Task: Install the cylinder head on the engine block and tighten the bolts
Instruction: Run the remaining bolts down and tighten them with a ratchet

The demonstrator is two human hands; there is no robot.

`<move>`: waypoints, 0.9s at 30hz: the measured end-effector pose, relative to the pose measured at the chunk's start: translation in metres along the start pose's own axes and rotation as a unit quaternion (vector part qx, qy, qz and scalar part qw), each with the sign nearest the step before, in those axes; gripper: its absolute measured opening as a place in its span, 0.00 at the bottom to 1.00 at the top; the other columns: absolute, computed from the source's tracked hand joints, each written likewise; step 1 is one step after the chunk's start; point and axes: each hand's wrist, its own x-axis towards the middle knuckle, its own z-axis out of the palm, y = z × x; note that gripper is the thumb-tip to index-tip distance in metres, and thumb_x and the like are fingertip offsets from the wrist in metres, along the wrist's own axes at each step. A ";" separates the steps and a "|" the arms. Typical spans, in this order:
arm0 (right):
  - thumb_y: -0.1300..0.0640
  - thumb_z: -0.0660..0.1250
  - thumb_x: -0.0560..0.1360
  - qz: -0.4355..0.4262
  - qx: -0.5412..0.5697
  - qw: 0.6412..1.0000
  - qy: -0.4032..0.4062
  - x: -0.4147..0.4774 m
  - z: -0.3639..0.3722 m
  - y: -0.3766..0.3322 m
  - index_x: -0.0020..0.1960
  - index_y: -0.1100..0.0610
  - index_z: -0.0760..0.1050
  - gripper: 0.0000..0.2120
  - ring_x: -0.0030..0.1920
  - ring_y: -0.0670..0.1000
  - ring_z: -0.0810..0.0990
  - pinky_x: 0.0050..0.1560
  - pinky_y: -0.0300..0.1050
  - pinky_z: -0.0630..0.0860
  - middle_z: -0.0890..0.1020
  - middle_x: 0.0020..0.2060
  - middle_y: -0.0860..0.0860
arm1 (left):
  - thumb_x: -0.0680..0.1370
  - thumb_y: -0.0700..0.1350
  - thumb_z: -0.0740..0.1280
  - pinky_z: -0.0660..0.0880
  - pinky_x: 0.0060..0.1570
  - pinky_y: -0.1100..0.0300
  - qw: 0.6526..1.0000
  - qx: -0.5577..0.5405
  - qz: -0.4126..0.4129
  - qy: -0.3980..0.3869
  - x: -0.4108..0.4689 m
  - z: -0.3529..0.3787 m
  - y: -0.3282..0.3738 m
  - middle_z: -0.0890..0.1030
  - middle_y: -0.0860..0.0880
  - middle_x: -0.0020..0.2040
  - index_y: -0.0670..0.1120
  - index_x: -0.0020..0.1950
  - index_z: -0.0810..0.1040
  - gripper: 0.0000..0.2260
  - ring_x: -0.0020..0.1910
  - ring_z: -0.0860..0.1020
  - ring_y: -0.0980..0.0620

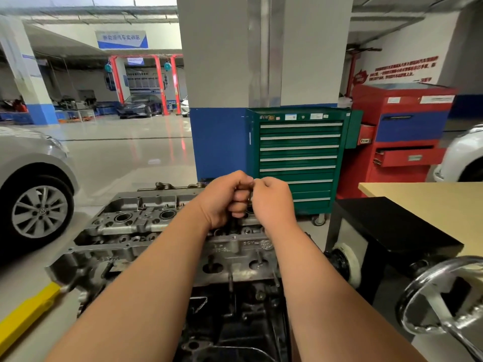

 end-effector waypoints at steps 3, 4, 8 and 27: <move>0.57 0.59 0.76 0.006 -0.010 1.000 -0.021 -0.003 -0.002 -0.005 0.28 0.55 0.68 0.18 0.27 0.50 0.67 0.29 0.44 0.65 0.72 0.22 0.46 | 0.75 0.46 0.64 0.63 0.27 0.60 0.953 0.140 0.094 0.253 -0.009 0.022 -0.010 0.70 0.50 0.26 0.46 0.33 0.72 0.11 0.27 0.66 0.49; 0.56 0.60 0.77 0.012 -0.018 0.999 -0.032 -0.007 -0.004 -0.008 0.30 0.57 0.72 0.17 0.30 0.52 0.71 0.32 0.46 0.68 0.77 0.26 0.48 | 0.75 0.47 0.66 0.67 0.31 0.59 0.912 0.199 0.121 0.338 -0.013 0.031 -0.013 0.76 0.50 0.31 0.45 0.39 0.74 0.08 0.32 0.73 0.49; 0.63 0.61 0.76 0.091 0.168 0.981 -0.026 -0.023 -0.034 -0.025 0.30 0.57 0.70 0.16 0.32 0.50 0.71 0.38 0.49 0.69 0.74 0.28 0.51 | 0.75 0.47 0.65 0.65 0.61 0.47 0.786 0.360 0.231 0.446 -0.027 0.075 -0.009 0.74 0.46 0.62 0.47 0.62 0.72 0.17 0.63 0.69 0.42; 0.53 0.55 0.78 0.196 -0.597 0.772 0.098 -0.101 -0.489 0.156 0.75 0.56 0.56 0.26 0.72 0.60 0.59 0.66 0.59 0.63 0.59 0.74 0.53 | 0.77 0.53 0.65 0.71 0.55 0.60 0.757 0.578 0.137 -0.271 -0.100 0.360 -0.123 0.73 0.50 0.61 0.50 0.64 0.75 0.17 0.58 0.74 0.50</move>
